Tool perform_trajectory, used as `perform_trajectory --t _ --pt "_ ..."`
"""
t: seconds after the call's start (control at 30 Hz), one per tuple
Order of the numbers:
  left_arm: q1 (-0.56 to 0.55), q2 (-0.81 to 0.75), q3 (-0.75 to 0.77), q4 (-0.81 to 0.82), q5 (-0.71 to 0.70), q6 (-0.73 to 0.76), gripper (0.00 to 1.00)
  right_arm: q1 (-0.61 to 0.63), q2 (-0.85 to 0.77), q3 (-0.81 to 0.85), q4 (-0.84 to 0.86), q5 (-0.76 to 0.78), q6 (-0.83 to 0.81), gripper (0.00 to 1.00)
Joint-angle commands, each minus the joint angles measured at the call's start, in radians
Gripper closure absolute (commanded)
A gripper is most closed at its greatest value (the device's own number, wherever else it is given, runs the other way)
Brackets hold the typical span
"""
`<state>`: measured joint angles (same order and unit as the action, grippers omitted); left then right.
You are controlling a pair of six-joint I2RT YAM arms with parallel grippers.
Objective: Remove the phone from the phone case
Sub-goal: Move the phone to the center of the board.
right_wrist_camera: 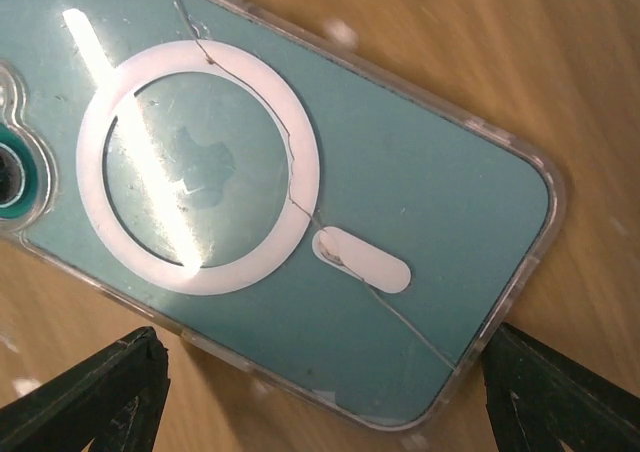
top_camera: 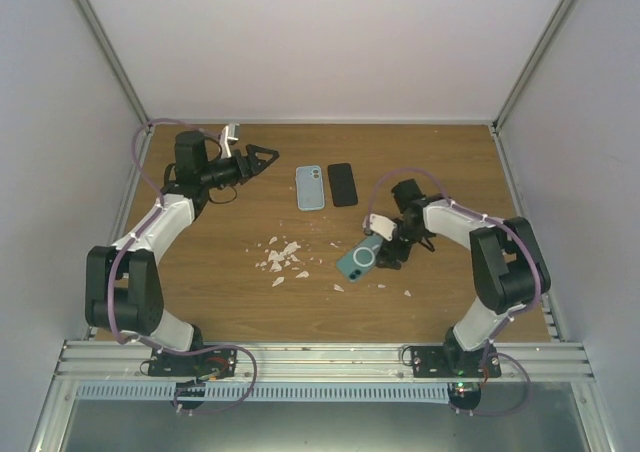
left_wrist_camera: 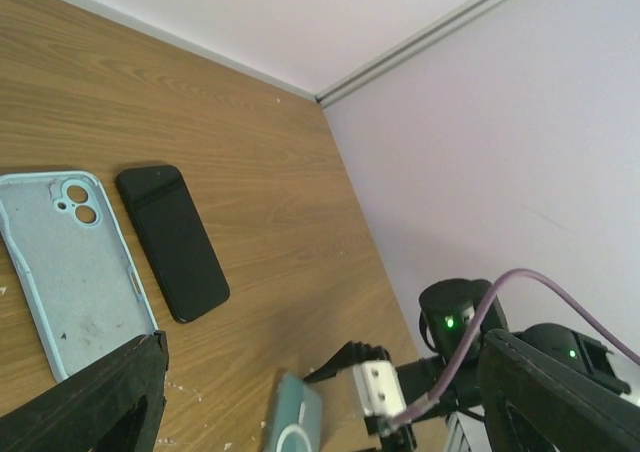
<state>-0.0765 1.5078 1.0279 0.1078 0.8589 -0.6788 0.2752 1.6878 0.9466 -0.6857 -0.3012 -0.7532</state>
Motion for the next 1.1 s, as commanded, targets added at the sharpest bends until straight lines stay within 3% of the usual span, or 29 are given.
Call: perform_trajectory --t 0.0,0.27,0.4,0.67,1.07 --pt "0.013 -0.042 -0.017 0.03 -0.008 0.022 0.15 0.124 0.048 -0.022 -0.066 -0.058 0.052 0.15" --pt "0.029 -0.068 -0.035 0.027 -0.014 0.023 0.15 0.249 -0.063 -0.063 -0.015 -0.013 -0.048 0.1" --pt "0.037 -0.069 -0.038 0.026 -0.023 0.015 0.15 0.269 -0.11 -0.058 0.064 0.089 -0.135 0.01" --pt "0.048 -0.077 -0.045 0.032 -0.023 0.008 0.15 0.317 -0.155 -0.03 0.079 0.071 -0.347 0.0" --pt "0.064 -0.11 -0.069 0.039 -0.027 0.008 0.15 0.462 -0.044 0.021 0.086 0.116 -0.417 0.0"
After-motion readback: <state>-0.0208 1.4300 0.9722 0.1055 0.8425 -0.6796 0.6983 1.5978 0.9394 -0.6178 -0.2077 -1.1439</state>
